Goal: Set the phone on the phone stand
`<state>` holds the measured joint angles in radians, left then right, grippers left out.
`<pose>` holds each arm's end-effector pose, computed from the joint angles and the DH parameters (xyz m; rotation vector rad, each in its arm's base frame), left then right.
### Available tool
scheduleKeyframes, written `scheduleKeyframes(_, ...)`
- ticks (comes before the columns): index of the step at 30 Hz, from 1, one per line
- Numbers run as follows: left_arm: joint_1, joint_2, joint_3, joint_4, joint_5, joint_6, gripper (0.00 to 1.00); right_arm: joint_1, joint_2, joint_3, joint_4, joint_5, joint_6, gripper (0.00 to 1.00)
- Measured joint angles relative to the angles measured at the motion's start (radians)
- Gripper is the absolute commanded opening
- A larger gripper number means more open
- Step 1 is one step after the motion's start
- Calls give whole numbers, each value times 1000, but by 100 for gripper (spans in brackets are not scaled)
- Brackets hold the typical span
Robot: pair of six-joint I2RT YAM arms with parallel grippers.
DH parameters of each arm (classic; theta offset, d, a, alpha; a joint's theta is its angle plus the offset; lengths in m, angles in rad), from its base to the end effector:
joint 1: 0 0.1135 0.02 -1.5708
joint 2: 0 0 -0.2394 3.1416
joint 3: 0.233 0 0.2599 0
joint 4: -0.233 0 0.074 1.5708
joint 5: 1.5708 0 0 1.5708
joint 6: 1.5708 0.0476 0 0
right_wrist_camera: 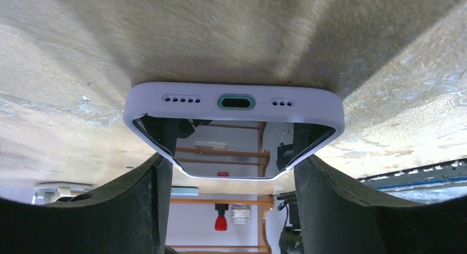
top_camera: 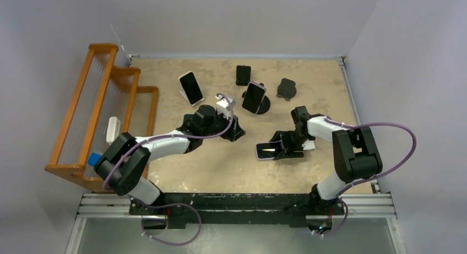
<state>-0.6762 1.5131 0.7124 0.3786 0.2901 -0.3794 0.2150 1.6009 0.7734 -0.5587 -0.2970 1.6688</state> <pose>0.2523 -0.2199 0.1638 0.5064 2.0459 -0.9487 0.2554 0.0700 0.0897 -1.9437 -2.2474 -0.4839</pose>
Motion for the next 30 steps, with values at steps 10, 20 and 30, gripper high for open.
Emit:
scheduleKeyframes(10, 0, 79, -59, 148, 162, -84, 64, -14, -9, -8, 56, -12, -42, 0)
scheduleKeyframes(20, 0, 227, -90, 393, 369, -218, 65, -26, -13, -71, 369, -122, -63, 0)
scheduleKeyframes(30, 0, 311, -102, 477, 306, -260, 67, -26, 14, -87, 511, -174, -102, 0)
